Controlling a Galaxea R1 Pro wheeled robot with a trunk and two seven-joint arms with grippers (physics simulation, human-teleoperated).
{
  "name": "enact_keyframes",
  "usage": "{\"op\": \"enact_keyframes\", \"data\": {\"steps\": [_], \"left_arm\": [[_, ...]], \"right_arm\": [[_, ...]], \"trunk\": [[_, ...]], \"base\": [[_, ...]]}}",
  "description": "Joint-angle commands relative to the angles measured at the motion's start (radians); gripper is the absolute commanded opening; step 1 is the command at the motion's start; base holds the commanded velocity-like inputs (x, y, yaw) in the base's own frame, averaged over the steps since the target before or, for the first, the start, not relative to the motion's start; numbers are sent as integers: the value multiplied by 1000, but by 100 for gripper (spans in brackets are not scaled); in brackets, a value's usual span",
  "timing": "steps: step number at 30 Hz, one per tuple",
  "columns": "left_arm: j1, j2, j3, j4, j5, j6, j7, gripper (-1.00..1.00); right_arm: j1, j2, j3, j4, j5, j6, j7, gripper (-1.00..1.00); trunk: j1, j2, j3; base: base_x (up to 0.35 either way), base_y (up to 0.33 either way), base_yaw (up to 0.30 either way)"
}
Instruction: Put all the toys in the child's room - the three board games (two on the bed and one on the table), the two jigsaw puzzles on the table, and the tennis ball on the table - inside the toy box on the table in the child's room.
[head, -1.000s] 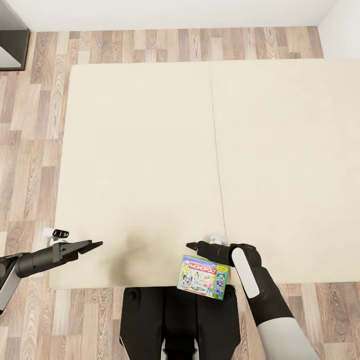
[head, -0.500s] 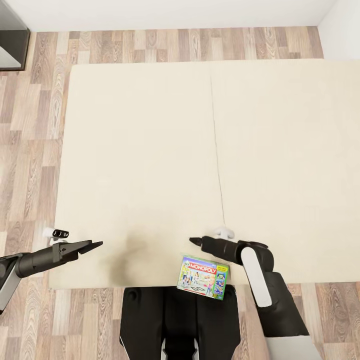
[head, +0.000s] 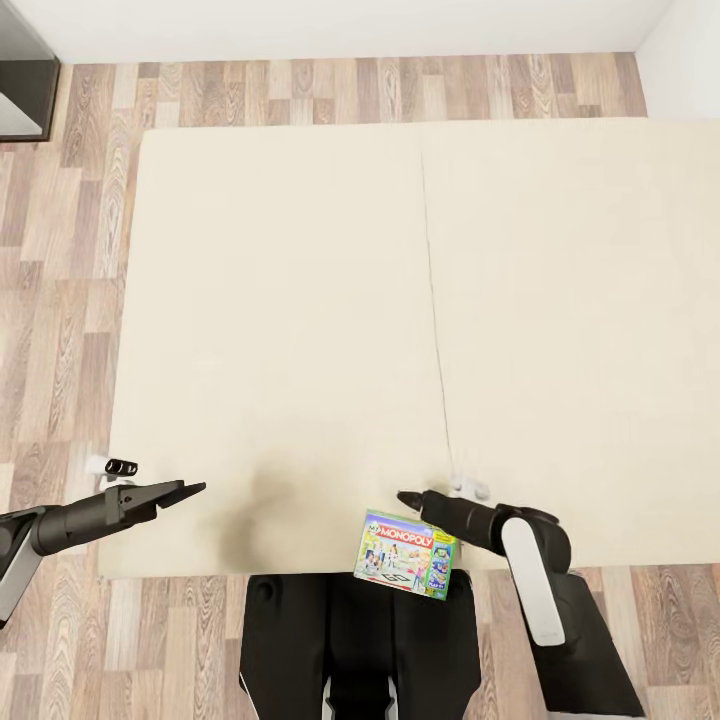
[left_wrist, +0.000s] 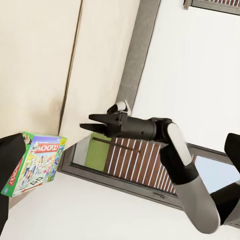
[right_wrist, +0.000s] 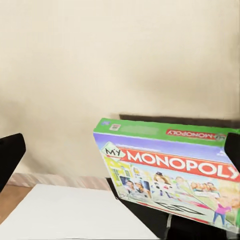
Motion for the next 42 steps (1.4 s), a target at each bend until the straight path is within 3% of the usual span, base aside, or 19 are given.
{"op": "enact_keyframes", "data": {"steps": [1,7,17,31,38,42], "left_arm": [[0,0,0,0,0,11,-4,100],[0,0,0,0,0,11,-4,100],[0,-1,0,0,0,11,-4,100],[0,-1,0,0,1,11,-4,100],[0,-2,0,0,1,11,-4,100],[0,-2,0,0,2,11,-4,100]], "right_arm": [[7,1,-8,-1,-7,5,-4,100],[45,1,-73,-1,-7,5,-5,100],[66,1,-123,5,1,5,-5,100],[74,0,-135,28,4,5,-5,100],[74,-1,-136,111,5,5,-5,100],[74,-17,-136,143,5,5,-6,100]], "trunk": [[1,-2,-1],[1,-2,-1],[1,-2,-1],[1,-2,-1],[1,-2,-1],[1,-2,-1]], "base": [[0,0,0],[0,0,0],[0,0,0],[0,0,0],[0,0,0],[0,0,0]]}}
